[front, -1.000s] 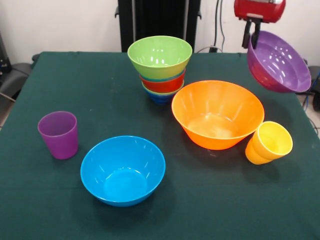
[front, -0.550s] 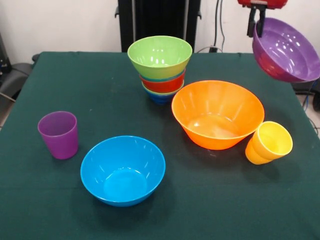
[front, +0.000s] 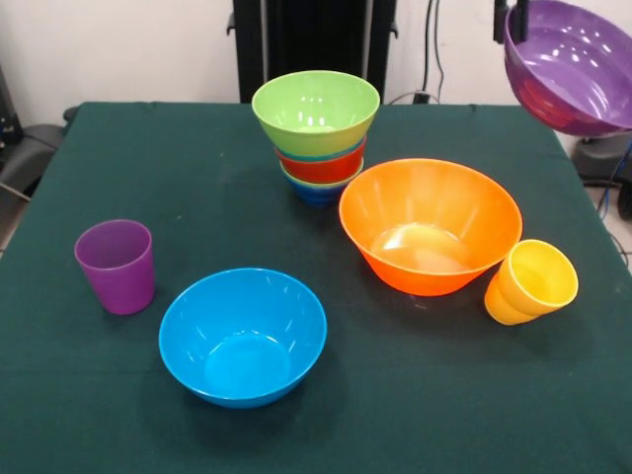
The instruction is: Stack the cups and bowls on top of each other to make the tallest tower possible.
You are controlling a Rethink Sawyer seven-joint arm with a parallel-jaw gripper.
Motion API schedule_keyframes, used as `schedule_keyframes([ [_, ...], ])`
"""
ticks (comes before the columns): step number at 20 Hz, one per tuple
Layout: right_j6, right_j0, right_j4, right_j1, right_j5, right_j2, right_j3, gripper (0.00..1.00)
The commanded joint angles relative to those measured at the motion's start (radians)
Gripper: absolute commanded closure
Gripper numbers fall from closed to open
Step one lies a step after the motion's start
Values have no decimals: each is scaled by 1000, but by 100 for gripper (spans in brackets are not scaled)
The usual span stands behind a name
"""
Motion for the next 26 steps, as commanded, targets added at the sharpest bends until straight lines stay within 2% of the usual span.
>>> schedule_keyframes([
  [1,-132,-130,47,-72,87,247,123,100],
  [7,-133,-252,15,-80,46,367,183,100],
  [17,-123,-416,-54,-73,16,530,240,100],
  [26,-112,-510,-132,-63,8,598,262,100],
])
